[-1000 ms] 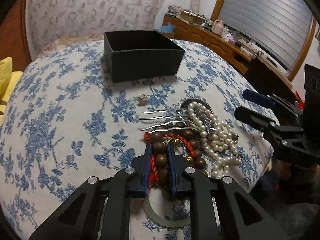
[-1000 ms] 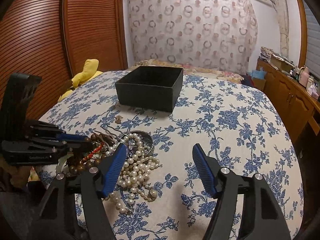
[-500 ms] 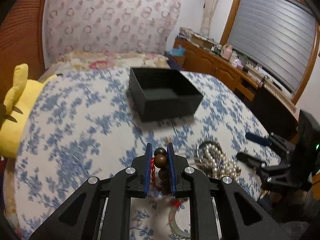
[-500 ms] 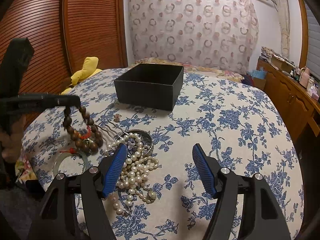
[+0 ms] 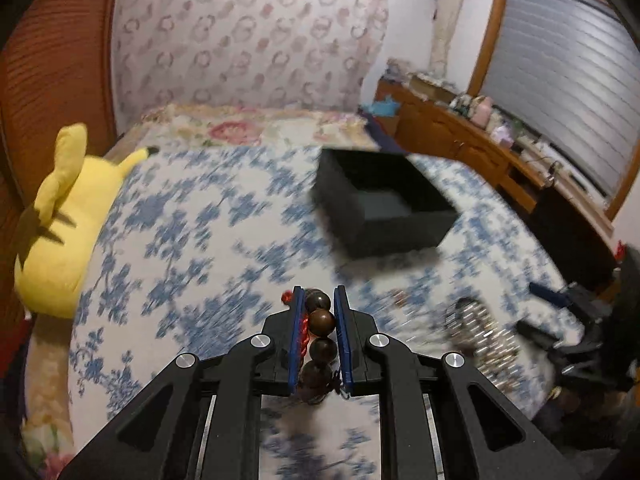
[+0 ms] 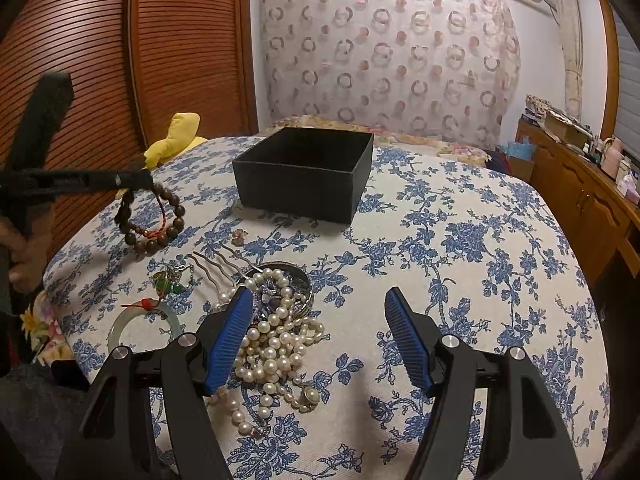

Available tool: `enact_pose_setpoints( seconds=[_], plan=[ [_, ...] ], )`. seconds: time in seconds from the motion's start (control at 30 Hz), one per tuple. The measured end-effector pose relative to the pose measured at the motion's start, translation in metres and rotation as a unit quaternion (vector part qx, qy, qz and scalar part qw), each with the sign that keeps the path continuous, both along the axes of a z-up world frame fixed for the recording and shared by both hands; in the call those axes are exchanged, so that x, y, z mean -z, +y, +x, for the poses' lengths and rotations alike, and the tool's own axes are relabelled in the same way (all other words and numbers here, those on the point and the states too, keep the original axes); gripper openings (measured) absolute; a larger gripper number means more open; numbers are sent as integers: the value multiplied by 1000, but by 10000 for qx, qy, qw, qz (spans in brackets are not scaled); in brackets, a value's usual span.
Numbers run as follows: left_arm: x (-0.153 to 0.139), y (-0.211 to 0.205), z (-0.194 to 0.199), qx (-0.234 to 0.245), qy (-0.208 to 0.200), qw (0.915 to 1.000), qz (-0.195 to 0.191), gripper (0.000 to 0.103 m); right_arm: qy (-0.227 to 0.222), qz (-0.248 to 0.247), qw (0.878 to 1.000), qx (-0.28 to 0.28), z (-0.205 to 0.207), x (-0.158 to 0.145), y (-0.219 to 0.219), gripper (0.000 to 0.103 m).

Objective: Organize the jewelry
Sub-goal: 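Lift the bead bracelet up from the pile with the left tool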

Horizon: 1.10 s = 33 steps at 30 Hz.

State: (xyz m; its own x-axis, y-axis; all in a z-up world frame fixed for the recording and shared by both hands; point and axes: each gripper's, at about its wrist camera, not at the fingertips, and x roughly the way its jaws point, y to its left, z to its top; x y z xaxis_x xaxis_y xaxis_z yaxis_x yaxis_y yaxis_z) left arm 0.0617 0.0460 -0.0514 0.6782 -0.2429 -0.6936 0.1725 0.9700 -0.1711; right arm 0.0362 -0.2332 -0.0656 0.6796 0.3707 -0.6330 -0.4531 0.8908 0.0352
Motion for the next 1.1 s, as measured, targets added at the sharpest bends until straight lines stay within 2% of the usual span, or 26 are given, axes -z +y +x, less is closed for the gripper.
enact_pose_setpoints(
  seconds=[0.23,0.4,0.5,0.8,1.03,1.07,1.1],
  plan=[
    [25,17,-2,-209,335,9987,327,15,-6,5,10000,-19,-1,0,1,71],
    [32,26,1,-239,439,9978,442,23,-10,-1,10000,-39,0,1,3,71],
    [34,27,7,-172,463,9975,502,28,-3,-17,10000,-65,0,1,6,71],
    [42,6,35,320,617,9935,897,32,2,-29,10000,-65,1,1,8,71],
    [38,-4,53,470,619,9929,901,32,16,-45,9999,-99,1,1,7,71],
    [38,-5,55,503,634,9928,885,31,18,-50,9999,-107,2,1,7,71],
    [39,-7,59,557,646,9927,848,25,19,-56,9999,-112,2,1,8,71]
  ],
)
